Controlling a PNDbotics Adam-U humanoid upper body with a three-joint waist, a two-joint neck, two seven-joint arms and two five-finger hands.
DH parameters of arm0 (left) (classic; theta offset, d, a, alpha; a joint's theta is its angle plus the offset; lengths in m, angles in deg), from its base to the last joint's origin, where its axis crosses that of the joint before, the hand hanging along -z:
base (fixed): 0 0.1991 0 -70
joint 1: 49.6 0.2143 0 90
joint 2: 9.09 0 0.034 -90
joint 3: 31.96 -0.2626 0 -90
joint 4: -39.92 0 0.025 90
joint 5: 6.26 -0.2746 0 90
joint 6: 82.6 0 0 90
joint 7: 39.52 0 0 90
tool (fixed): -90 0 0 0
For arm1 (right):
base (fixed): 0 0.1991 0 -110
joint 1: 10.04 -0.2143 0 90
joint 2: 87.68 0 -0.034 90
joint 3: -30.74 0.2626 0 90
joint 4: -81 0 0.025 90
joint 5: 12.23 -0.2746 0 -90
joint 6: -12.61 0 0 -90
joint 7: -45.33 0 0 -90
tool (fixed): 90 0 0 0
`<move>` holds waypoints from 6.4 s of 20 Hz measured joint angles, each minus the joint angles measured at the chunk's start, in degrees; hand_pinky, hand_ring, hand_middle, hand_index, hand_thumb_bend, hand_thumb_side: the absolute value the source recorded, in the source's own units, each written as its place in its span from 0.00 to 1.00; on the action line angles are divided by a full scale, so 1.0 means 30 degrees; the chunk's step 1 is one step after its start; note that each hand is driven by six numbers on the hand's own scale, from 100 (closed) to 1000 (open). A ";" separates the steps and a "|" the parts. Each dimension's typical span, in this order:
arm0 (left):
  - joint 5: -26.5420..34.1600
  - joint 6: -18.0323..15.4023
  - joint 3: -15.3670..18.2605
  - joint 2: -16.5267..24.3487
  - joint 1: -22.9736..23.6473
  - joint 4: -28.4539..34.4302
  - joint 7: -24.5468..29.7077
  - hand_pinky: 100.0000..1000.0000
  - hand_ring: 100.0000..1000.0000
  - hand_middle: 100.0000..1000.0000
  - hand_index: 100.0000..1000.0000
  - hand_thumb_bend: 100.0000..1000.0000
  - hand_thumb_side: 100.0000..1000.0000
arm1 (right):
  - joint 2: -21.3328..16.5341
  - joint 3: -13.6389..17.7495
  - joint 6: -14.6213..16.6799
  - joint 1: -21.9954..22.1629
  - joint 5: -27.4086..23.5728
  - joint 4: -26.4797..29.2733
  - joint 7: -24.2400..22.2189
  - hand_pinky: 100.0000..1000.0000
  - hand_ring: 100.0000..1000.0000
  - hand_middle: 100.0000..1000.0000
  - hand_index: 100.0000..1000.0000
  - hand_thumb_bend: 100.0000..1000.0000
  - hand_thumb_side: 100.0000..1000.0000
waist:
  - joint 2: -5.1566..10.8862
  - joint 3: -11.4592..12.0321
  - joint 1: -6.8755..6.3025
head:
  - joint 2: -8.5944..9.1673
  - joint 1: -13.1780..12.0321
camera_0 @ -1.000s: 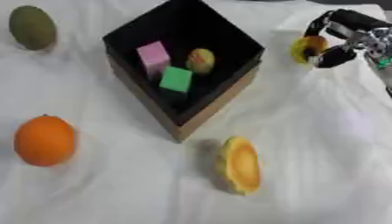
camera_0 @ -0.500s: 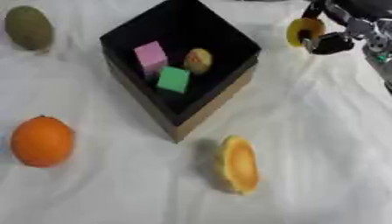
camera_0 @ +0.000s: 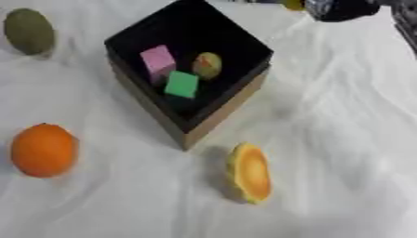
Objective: Pick up objects on the table and place them in the box.
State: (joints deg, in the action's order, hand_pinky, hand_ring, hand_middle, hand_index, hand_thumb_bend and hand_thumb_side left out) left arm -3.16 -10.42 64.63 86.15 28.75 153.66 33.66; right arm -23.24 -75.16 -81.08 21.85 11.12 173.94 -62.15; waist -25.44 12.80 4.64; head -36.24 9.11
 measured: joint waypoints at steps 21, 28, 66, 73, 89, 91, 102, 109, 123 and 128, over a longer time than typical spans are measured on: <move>0.0241 -0.0358 -0.0129 0.0175 -0.0855 0.0000 0.0139 0.85 0.73 0.71 0.79 0.00 0.41 | 0.4802 -0.3593 0.2451 -0.2533 0.1241 -0.2745 -0.3332 0.84 0.85 0.64 0.68 0.00 0.00 | 0.0007 0.1260 0.0469 | 0.0125 0.0965; 0.0257 -0.0321 -0.0131 0.0173 -0.0858 0.0000 0.0176 0.85 0.73 0.71 0.79 0.00 0.41 | 0.4930 -0.3660 0.3690 -0.2483 0.2348 -0.3368 -0.4536 0.93 0.99 0.85 0.87 0.08 0.24 | 0.0007 0.1255 0.0469 | 0.0166 0.1020; 0.0210 -0.0080 0.0004 0.0131 0.0004 0.0000 -0.0157 0.85 0.73 0.71 0.78 0.00 0.41 | -0.3070 -0.1469 0.7396 0.7806 -0.0785 0.6934 -0.0889 0.89 0.94 0.80 0.84 0.04 0.14 | 0.0570 -0.0203 0.0308 | -0.0342 -0.0797; 0.0211 -0.0020 -0.0002 -0.0036 0.0023 0.0000 -0.0114 0.85 0.73 0.71 0.78 0.00 0.41 | -0.2692 -0.3066 0.7651 0.8363 0.0450 0.6935 -0.1862 0.89 0.94 0.80 0.84 0.00 0.20 | 0.0570 -0.0125 0.0238 | -0.0357 -0.0789; 0.0322 0.0086 -0.0100 -0.0195 0.0010 0.0000 0.0006 0.85 0.73 0.71 0.78 0.00 0.42 | -0.1753 -0.4951 0.7467 0.8675 0.1658 0.6937 -0.5792 0.91 0.98 0.86 0.86 0.19 0.00 | 0.0570 0.0020 0.0133 | -0.0415 -0.0627; 0.0329 0.0094 -0.0119 -0.0199 0.0004 0.0000 0.0014 0.85 0.73 0.71 0.78 0.00 0.42 | -0.1780 -0.4937 0.7580 0.8676 0.1933 0.6941 -0.6204 0.91 0.98 0.86 0.86 0.21 0.00 | 0.0570 0.0021 0.0133 | -0.0415 -0.0627; 0.0409 0.0145 -0.0128 -0.0360 -0.0011 0.0000 0.0101 0.85 0.73 0.71 0.78 0.00 0.43 | -0.1637 -0.5083 0.7287 0.8591 0.2520 0.7011 -0.7405 0.90 0.95 0.76 0.81 0.16 0.00 | 0.0570 0.0117 0.0133 | -0.0413 -0.0604; 0.0464 0.0152 -0.0129 -0.0365 -0.0017 0.0000 0.0109 0.85 0.73 0.71 0.78 0.00 0.44 | -0.1342 -0.5272 0.7001 0.8406 0.2601 0.7049 -0.6827 0.85 0.85 0.65 0.73 0.19 0.00 | 0.0570 0.0137 0.0133 | -0.0409 -0.0498; 0.0663 0.0229 -0.0131 -0.0464 -0.0022 0.0000 0.0203 0.85 0.73 0.71 0.78 0.00 0.44 | -0.0679 -0.6015 0.6970 0.7997 0.5485 0.6771 -0.2707 0.72 0.58 0.26 0.31 0.30 0.00 | 0.0567 0.0202 0.0133 | -0.0326 -0.0416; 0.0696 0.0241 -0.0132 -0.0523 -0.0022 0.0000 0.0223 0.85 0.73 0.71 0.78 0.00 0.44 | -0.0392 -0.6151 0.6847 0.7927 0.5441 0.6366 -0.1588 0.70 0.55 0.24 0.29 0.19 0.00 | 0.0566 0.0204 0.0133 | -0.0324 -0.0366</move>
State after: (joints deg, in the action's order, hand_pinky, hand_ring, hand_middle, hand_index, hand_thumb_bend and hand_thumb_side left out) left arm -1.08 -9.70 64.24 84.58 28.69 153.66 34.33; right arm -24.42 -93.61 -60.54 45.63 27.45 193.03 -66.91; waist -23.74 13.42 5.04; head -37.21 8.01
